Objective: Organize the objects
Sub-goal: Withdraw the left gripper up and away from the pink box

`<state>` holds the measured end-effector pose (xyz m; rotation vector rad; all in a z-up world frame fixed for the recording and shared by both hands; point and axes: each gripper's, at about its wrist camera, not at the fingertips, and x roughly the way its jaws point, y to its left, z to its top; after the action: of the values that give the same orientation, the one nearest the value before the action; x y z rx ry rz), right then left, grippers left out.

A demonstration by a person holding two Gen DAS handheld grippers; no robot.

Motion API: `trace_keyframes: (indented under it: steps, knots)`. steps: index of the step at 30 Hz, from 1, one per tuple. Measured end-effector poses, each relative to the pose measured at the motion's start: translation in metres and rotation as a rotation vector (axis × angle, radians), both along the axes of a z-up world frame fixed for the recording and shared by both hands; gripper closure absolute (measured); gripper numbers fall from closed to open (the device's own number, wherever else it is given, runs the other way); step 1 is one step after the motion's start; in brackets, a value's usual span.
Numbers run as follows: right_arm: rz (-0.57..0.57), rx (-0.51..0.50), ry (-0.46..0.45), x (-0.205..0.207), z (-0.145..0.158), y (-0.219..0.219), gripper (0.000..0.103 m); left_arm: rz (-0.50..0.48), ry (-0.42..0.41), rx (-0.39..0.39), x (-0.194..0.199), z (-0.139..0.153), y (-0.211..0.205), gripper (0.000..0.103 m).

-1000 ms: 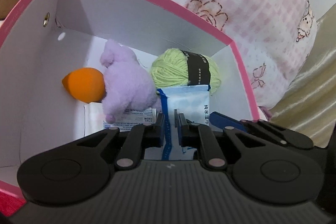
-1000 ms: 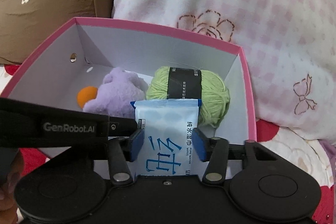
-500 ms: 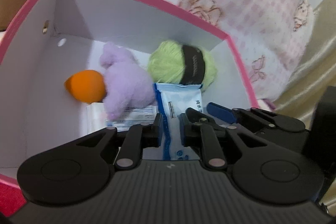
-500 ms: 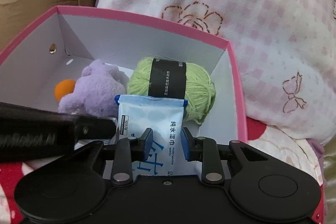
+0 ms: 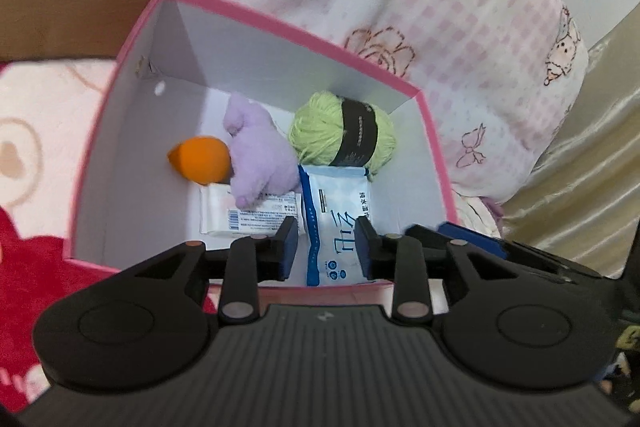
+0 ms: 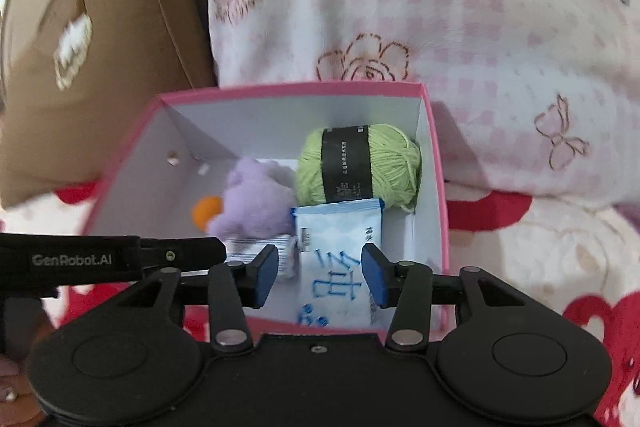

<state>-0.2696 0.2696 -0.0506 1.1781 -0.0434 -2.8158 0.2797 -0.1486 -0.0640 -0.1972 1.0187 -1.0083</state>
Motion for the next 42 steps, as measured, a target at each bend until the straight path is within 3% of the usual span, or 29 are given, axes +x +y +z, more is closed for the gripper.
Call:
trace_keyframes:
  steps: [4,10,15,17,19,23,28,30,42]
  knots:
    - [-0.007,-0.084,0.002,0.02,0.019,0.007,0.05,0.001,-0.067,0.036,-0.012,0.026,0.007,0.061]
    - [0.047,-0.063,-0.009,0.031,0.047,-0.003,0.048,-0.031,-0.076,0.089,-0.018,0.05,0.019,0.059]
    - [0.068,-0.026,0.012,0.047,0.064,-0.012,0.027,-0.033,-0.101,0.109,-0.024,0.075,0.036,0.054]
    - [0.076,-0.015,0.01,0.053,0.069,-0.015,0.025,-0.036,-0.118,0.12,-0.028,0.086,0.043,0.051]
    - [0.081,-0.012,0.0,0.059,0.074,-0.017,0.024,-0.044,-0.124,0.134,-0.031,0.095,0.046,0.042]
    - [0.089,-0.03,-0.008,0.07,0.086,-0.016,0.006,-0.07,-0.149,0.158,-0.041,0.114,0.052,0.035]
    - [0.083,-0.057,-0.017,0.087,0.096,-0.012,0.005,-0.076,-0.172,0.189,-0.057,0.127,0.064,0.011]
    - [0.077,-0.087,-0.041,0.094,0.097,-0.008,0.005,-0.098,-0.161,0.171,-0.064,0.13,0.071,0.007]
    - [0.147,-0.247,-0.08,0.144,0.115,0.013,0.004,-0.139,-0.183,0.208,-0.098,0.133,0.095,0.001]
